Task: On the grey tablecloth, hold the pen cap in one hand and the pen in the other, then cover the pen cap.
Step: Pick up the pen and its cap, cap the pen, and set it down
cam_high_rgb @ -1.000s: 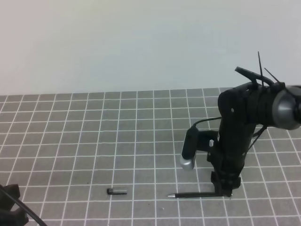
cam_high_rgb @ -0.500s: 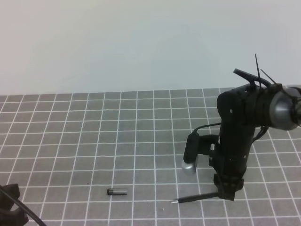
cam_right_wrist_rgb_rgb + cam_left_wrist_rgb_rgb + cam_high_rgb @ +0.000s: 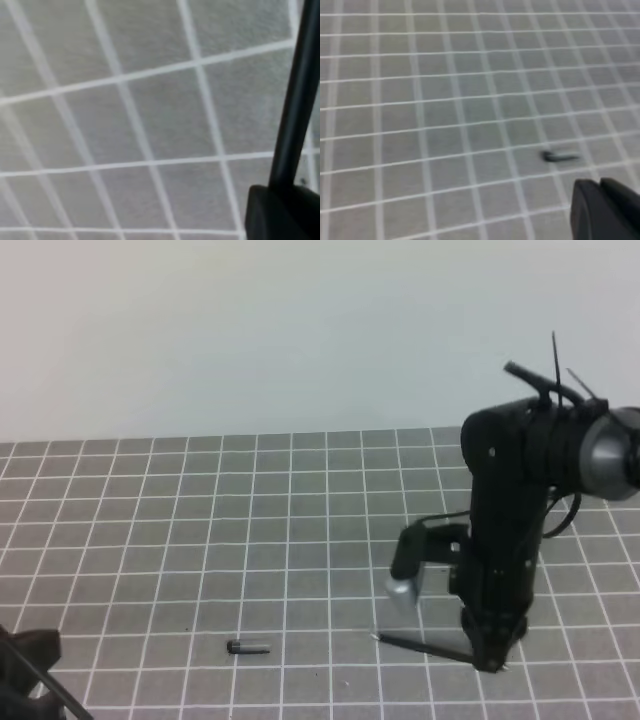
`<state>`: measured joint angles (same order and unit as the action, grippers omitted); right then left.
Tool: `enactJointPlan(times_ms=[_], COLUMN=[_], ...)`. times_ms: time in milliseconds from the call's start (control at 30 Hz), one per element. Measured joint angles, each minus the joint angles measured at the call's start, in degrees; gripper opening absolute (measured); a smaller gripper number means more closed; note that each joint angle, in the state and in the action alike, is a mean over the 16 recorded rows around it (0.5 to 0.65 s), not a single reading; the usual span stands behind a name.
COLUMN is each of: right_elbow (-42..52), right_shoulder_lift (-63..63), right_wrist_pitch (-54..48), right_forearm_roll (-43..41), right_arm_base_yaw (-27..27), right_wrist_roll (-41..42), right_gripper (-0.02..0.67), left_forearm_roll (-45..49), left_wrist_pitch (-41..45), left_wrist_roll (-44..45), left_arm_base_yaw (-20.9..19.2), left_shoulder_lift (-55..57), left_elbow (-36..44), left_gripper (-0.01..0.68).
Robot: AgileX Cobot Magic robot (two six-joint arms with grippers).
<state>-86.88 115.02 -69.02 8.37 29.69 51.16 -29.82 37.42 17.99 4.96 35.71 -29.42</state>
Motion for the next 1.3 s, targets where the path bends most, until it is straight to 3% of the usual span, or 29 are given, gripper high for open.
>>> enactJointPlan(times_ms=[367,967,1133,1300], right_elbow=[-4.8,-5.1,-5.1,-5.1], right_shoulder_lift=[-0.7,-0.7,-0.7,-0.8], right_wrist_pitch=[-4.4,-3.7,-3.7,-3.3], right_forearm_roll=[0.7,0.4,-1.3,-4.2], right_arm_base_yaw=[2.5,3.4,3.4,3.4], right_wrist_roll=[-5.9,-12.9,-15.7,-17.7], right_gripper=[0.067,0.066,0.066,0.066], left_forearm_roll=[-6.9,-6.6,-3.8,2.0], left_wrist_pitch=[16.2,22.8,23.7,22.3], left_wrist_roll=[10.0,16.6,16.8,17.2], left_arm_base_yaw=[0.0,0.2,2.0,6.9], left_shoulder_lift=[12.1,44.0,50.4,53.2], left_elbow=[-15.5,-32.4,-35.2,-36.7], left_gripper=[-0.003,0.002,0.046,0.157])
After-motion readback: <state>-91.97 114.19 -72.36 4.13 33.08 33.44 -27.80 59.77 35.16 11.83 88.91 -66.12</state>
